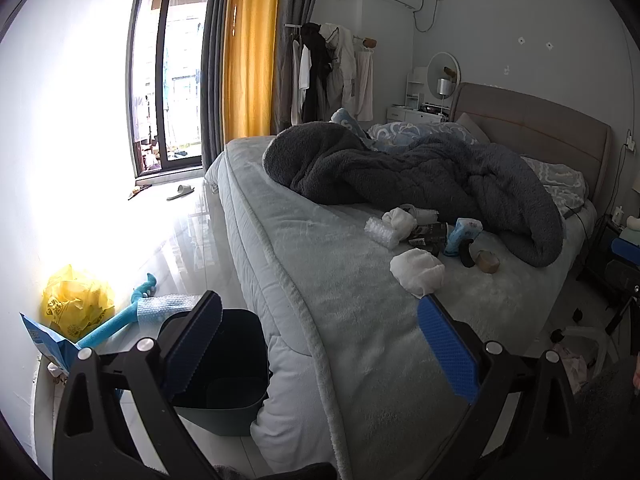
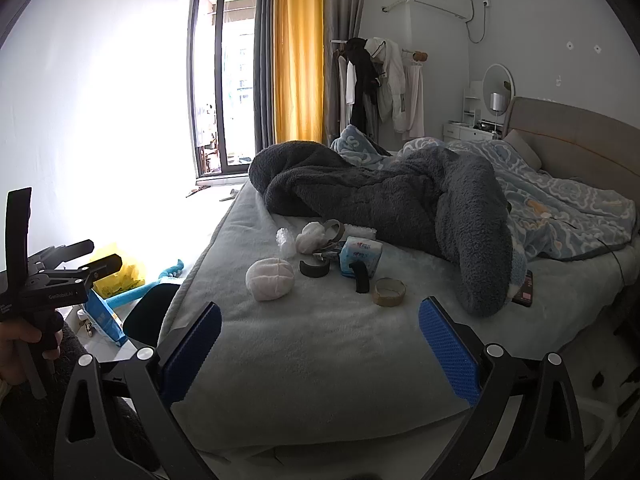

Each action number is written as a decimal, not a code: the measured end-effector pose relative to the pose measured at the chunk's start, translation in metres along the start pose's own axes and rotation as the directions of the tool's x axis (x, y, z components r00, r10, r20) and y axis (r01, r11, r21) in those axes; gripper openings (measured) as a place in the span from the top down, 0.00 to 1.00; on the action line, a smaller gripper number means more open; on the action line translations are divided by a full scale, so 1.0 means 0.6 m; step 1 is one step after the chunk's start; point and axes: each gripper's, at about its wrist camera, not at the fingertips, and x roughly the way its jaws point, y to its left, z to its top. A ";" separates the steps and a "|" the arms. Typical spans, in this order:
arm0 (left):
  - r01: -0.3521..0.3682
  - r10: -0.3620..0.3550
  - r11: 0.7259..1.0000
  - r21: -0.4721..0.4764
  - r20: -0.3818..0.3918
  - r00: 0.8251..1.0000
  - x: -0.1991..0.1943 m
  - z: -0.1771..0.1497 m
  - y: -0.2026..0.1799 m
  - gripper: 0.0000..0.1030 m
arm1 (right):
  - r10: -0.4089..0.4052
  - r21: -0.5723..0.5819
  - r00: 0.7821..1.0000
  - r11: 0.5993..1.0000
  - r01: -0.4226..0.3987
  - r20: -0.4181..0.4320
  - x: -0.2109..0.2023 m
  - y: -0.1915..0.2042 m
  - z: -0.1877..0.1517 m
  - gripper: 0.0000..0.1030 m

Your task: Collect trash

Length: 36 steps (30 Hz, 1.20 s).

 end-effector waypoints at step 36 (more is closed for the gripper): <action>0.014 -0.014 1.000 0.025 -0.010 1.000 -0.001 0.000 -0.010 0.03 | 0.000 0.012 1.000 1.000 0.000 0.001 -0.001 -0.003 0.000 0.03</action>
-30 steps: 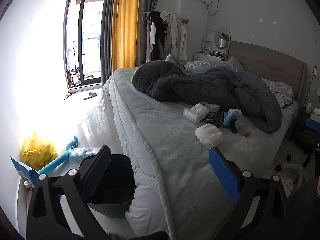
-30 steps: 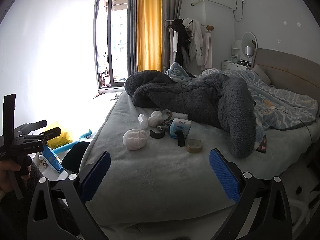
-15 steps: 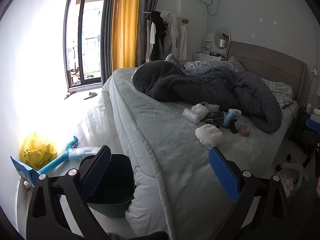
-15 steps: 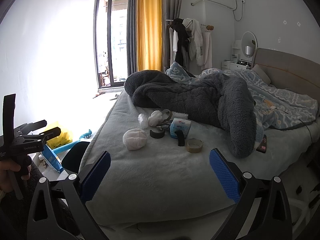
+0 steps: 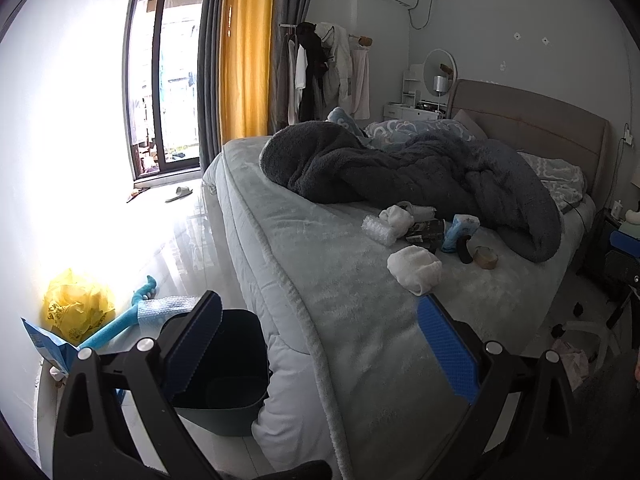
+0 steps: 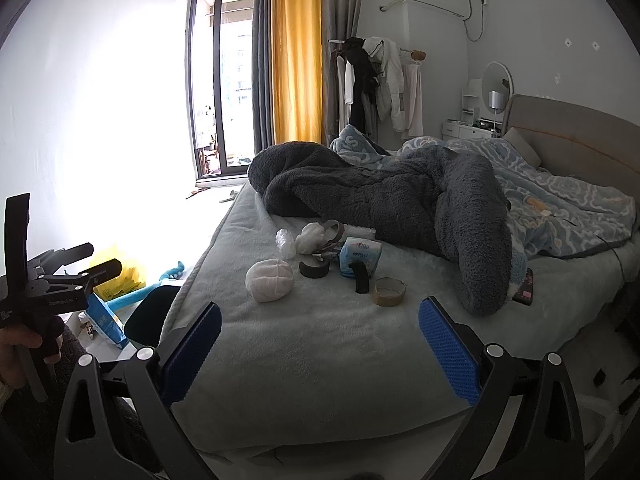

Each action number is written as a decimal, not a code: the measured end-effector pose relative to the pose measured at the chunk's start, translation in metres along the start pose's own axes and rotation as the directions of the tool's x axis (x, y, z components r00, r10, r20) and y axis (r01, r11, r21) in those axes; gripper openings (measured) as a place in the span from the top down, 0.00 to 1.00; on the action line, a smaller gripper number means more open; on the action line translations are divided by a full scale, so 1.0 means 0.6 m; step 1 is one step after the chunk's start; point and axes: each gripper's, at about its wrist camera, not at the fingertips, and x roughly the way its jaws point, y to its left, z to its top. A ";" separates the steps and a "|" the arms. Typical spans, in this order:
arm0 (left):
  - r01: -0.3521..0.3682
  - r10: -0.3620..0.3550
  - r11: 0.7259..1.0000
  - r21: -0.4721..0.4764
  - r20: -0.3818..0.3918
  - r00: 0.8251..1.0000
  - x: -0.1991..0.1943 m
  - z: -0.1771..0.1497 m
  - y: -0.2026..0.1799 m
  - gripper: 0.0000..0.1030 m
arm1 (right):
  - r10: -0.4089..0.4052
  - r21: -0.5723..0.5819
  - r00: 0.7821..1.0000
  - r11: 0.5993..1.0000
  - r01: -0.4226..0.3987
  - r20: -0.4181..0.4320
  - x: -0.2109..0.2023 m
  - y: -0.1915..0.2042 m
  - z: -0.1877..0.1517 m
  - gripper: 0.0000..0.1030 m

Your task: Collect trash

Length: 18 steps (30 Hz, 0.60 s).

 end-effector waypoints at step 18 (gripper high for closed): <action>0.175 -0.175 0.985 0.004 -0.028 0.984 0.020 0.009 -0.016 0.04 | -0.041 0.109 0.999 0.993 0.042 -0.011 0.017 -0.039 0.008 0.03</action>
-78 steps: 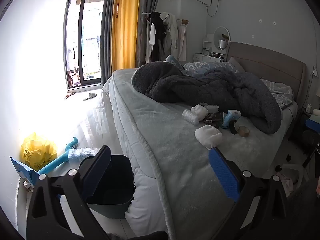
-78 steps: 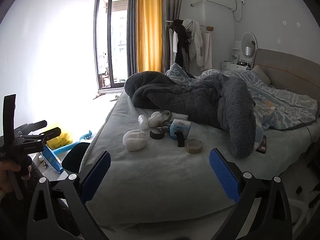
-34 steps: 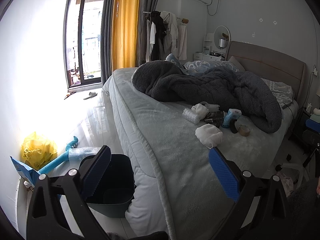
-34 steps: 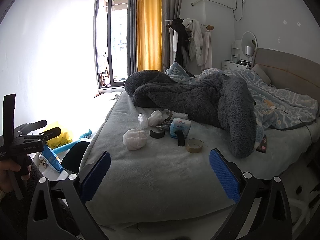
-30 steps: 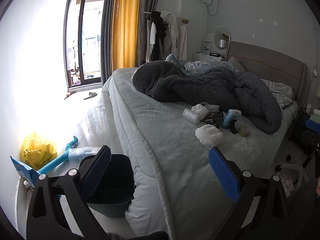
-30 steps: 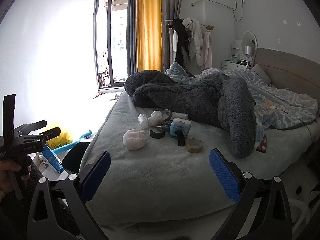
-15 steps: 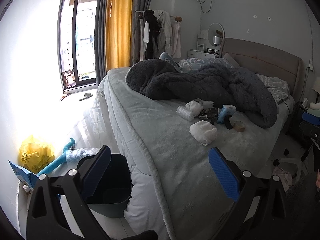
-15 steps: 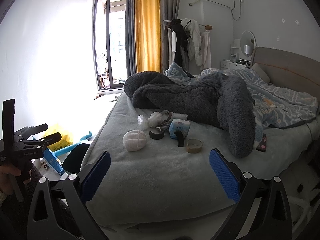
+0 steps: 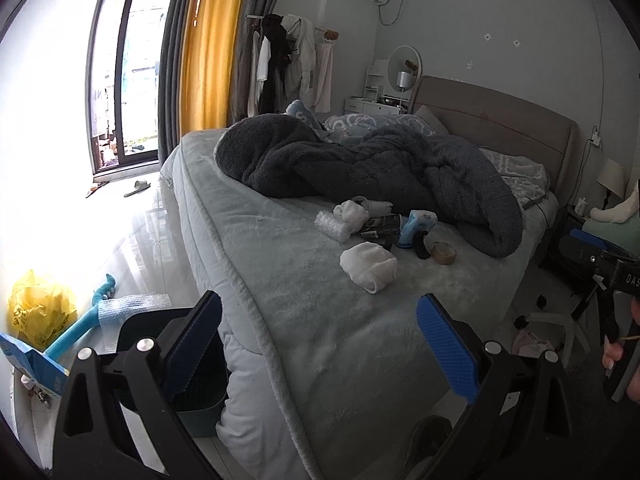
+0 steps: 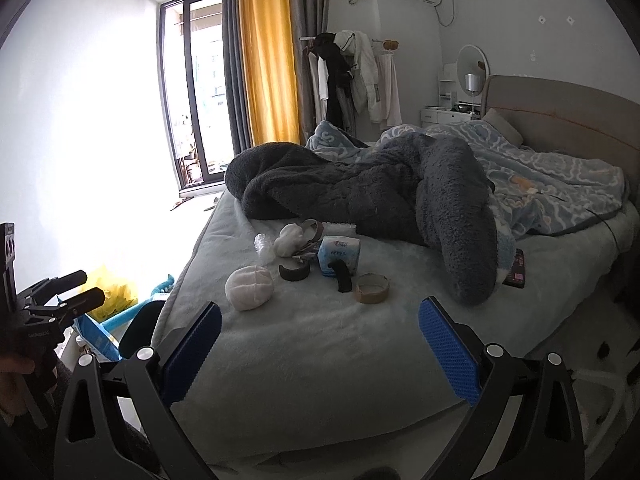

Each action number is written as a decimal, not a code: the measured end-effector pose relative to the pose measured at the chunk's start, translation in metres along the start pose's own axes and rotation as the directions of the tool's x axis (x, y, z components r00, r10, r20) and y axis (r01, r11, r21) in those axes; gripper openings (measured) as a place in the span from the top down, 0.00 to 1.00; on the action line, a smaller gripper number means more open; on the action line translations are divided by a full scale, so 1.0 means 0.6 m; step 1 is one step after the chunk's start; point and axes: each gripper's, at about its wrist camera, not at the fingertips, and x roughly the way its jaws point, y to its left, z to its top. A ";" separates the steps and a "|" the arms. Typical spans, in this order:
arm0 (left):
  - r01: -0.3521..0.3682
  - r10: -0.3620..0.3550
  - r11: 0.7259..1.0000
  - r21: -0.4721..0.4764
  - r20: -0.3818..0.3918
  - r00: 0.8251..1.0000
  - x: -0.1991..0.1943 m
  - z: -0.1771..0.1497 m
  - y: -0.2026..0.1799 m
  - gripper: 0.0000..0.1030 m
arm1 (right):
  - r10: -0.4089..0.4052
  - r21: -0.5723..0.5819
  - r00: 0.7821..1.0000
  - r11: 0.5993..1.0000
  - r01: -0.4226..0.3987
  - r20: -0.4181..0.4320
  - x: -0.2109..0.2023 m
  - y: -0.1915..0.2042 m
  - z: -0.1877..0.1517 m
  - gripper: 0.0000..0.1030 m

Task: Collect trash
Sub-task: 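Grasp the white tissue wad with the left tool while the right tool grasps the tissue pack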

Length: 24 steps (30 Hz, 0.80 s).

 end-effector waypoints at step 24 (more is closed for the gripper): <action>0.259 -0.242 0.959 0.114 -0.146 0.959 0.196 0.026 -0.021 0.16 | 0.096 0.004 0.985 0.995 -0.096 -0.142 0.221 -0.036 0.053 0.03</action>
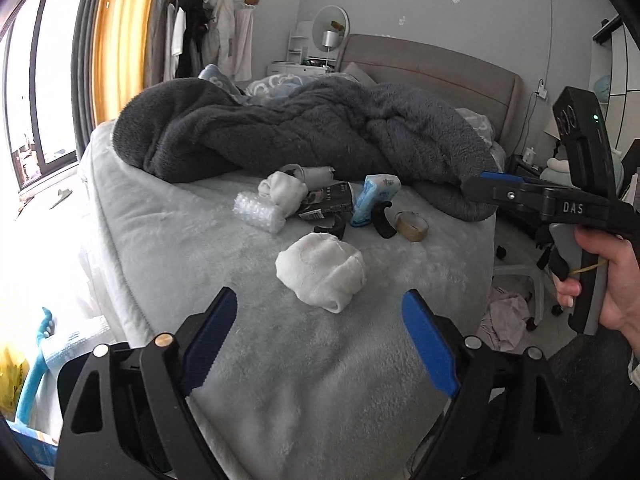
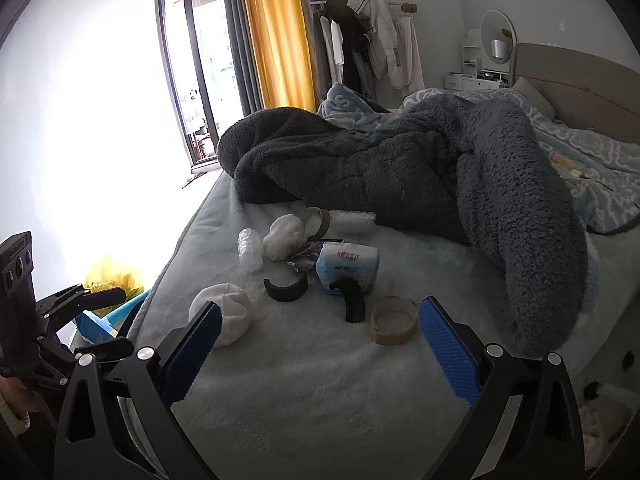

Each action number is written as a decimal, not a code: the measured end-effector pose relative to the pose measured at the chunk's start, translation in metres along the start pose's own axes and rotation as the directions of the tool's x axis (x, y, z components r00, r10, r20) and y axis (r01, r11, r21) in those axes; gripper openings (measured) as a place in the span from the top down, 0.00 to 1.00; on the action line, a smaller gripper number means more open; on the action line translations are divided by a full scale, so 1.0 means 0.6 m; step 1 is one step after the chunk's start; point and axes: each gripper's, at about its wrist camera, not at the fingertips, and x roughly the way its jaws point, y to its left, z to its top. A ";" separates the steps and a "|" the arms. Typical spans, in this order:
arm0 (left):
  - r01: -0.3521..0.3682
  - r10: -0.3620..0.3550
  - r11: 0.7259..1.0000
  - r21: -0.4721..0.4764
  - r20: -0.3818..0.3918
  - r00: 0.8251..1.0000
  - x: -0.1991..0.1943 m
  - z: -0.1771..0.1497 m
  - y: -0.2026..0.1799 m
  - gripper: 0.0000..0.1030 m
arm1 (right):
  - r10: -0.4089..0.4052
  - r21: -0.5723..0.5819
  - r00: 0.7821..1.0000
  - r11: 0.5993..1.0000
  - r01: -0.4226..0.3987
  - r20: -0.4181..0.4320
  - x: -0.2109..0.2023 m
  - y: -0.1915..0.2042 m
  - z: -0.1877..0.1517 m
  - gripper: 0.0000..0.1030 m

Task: Collect trash
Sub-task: 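Grasp the white tissue wad with the left tool while the right tool grasps the tissue pack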

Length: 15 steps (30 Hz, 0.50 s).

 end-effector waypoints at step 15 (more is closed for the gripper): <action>0.067 -0.066 0.998 0.005 -0.119 0.991 0.120 0.016 0.011 0.19 | 0.025 -0.012 0.994 1.000 -0.027 -0.107 0.107 -0.017 0.017 0.03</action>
